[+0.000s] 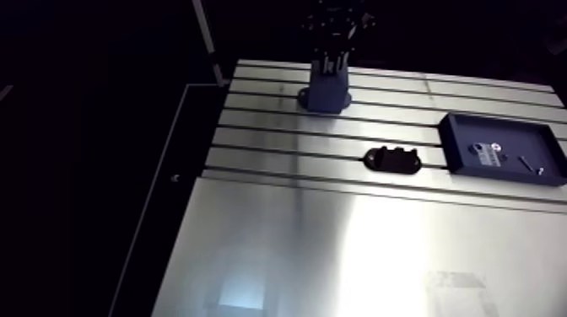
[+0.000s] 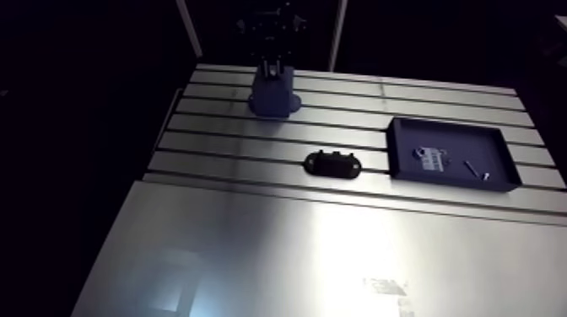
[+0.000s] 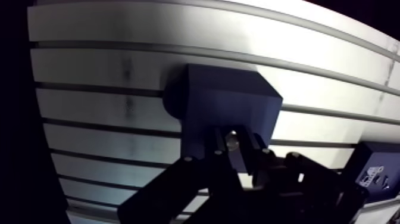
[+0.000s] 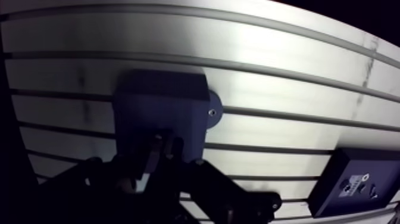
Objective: Pick up the M10 bolt and insert it into the hex recess until seated.
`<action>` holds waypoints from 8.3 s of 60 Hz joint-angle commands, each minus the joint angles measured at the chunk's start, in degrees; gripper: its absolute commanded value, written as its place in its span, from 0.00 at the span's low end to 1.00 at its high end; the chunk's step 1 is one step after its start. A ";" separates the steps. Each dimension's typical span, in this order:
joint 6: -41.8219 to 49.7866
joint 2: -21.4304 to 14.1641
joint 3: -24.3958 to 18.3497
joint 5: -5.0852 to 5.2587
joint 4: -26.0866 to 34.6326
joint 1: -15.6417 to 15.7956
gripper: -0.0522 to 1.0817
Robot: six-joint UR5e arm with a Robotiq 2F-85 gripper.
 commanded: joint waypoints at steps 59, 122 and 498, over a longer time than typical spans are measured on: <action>-18.83 -0.02 -0.03 -1.67 0.00 -0.16 0.69; -29.20 -0.63 1.04 -1.40 -0.09 0.02 0.69; 0.85 -23.28 0.03 -1.05 21.63 0.08 0.06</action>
